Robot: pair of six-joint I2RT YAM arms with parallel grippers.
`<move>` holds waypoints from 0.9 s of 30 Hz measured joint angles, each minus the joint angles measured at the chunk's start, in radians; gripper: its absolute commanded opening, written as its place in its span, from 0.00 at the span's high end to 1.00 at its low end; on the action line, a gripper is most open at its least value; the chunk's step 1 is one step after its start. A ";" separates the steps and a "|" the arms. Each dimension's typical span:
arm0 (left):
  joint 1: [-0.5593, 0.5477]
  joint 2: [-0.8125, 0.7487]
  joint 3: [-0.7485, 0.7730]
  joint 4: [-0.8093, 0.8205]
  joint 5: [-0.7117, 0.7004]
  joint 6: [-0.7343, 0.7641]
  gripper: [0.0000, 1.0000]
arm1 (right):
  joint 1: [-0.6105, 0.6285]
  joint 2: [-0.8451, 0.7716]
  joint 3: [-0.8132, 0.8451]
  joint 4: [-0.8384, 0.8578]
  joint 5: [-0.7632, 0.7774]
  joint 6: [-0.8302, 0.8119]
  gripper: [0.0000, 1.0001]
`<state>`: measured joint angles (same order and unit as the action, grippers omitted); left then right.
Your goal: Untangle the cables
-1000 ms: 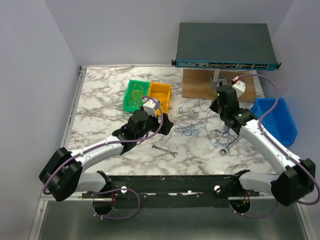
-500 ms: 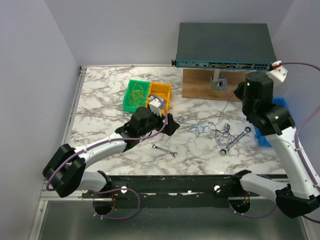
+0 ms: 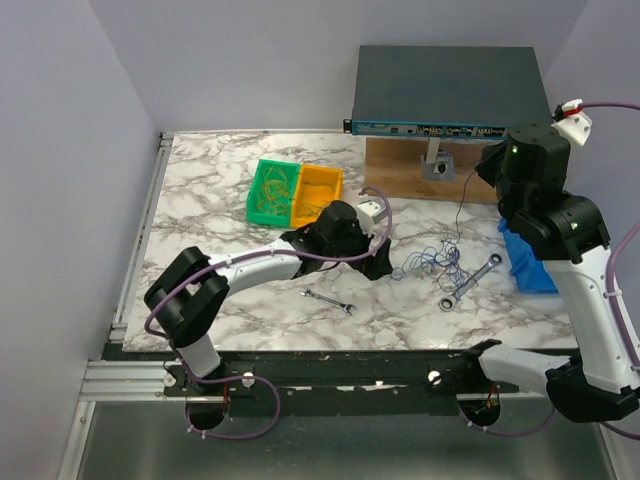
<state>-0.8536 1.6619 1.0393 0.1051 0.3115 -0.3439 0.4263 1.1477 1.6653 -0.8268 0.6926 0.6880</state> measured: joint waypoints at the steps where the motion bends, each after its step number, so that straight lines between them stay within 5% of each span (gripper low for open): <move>1: -0.008 0.008 0.008 -0.004 0.006 0.009 0.01 | 0.000 0.003 0.000 -0.005 -0.009 0.000 0.99; 13: -0.093 0.251 0.304 -0.044 0.055 0.059 0.05 | 0.000 0.001 0.026 -0.037 -0.084 0.000 0.99; 16: -0.111 0.327 0.381 -0.058 0.069 0.049 0.23 | 0.000 0.000 0.049 -0.040 -0.090 0.000 0.99; 20: -0.137 0.449 0.531 -0.127 0.077 0.034 0.98 | 0.000 -0.012 0.064 -0.039 -0.095 0.000 0.99; 24: -0.136 0.503 0.577 -0.159 0.081 0.003 1.00 | 0.000 -0.034 0.068 -0.043 -0.066 -0.002 0.99; 27: -0.095 0.430 0.424 -0.110 0.084 -0.037 1.00 | 0.000 -0.055 0.068 -0.048 0.020 -0.010 0.99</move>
<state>-0.9485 2.0914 1.4635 -0.0051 0.3958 -0.3809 0.4263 1.0931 1.7332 -0.8749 0.7128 0.6785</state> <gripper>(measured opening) 0.019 0.034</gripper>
